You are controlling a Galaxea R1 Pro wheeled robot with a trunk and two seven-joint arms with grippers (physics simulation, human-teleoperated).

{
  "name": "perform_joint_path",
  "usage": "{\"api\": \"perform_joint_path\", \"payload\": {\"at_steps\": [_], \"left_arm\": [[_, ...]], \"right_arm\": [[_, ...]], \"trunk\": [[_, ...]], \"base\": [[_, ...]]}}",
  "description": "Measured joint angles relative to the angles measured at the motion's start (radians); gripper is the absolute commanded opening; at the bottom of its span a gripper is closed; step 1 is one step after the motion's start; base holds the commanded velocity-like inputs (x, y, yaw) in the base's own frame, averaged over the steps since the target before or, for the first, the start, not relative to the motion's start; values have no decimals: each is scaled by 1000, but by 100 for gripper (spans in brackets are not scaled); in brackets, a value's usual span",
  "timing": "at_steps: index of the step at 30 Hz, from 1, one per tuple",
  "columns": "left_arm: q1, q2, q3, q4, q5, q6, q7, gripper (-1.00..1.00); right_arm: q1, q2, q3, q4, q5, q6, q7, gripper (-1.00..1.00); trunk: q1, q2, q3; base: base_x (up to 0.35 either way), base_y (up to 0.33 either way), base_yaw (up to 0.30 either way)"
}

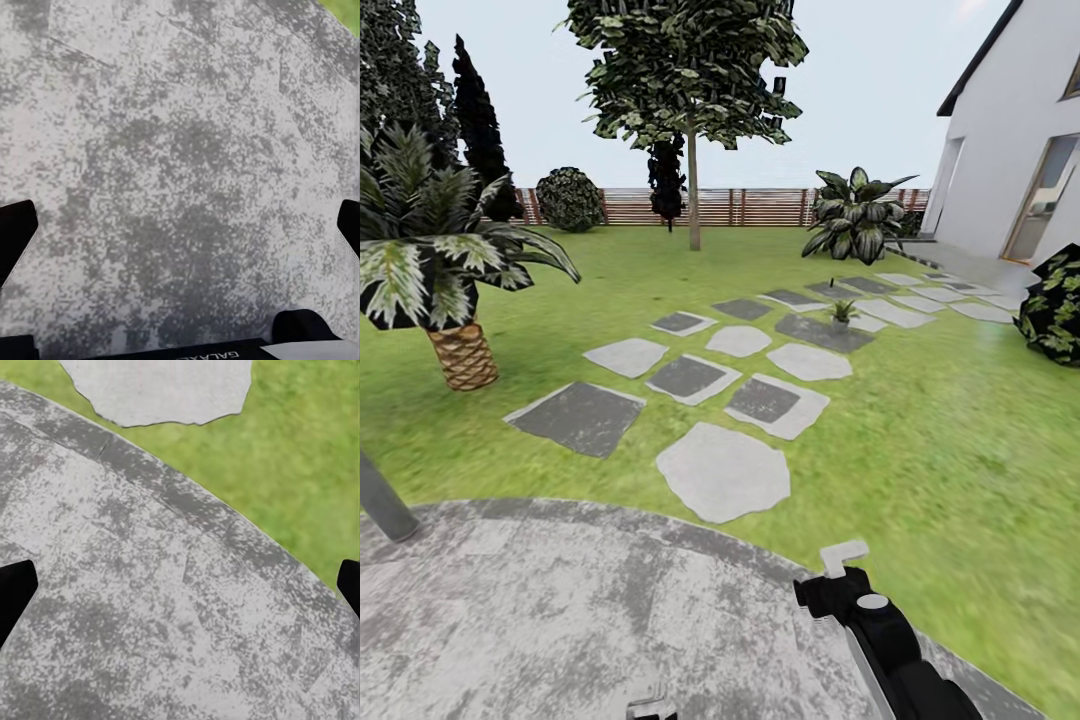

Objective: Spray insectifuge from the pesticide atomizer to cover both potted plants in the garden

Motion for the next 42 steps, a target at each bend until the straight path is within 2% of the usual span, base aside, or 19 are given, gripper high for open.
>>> {"api": "perform_joint_path", "payload": {"at_steps": [42], "left_arm": [[0,0,-1,0,0,0,0,100]], "right_arm": [[0,0,1,1,0,1,-1,100]], "trunk": [[0,0,0]], "base": [[320,0,0]]}}
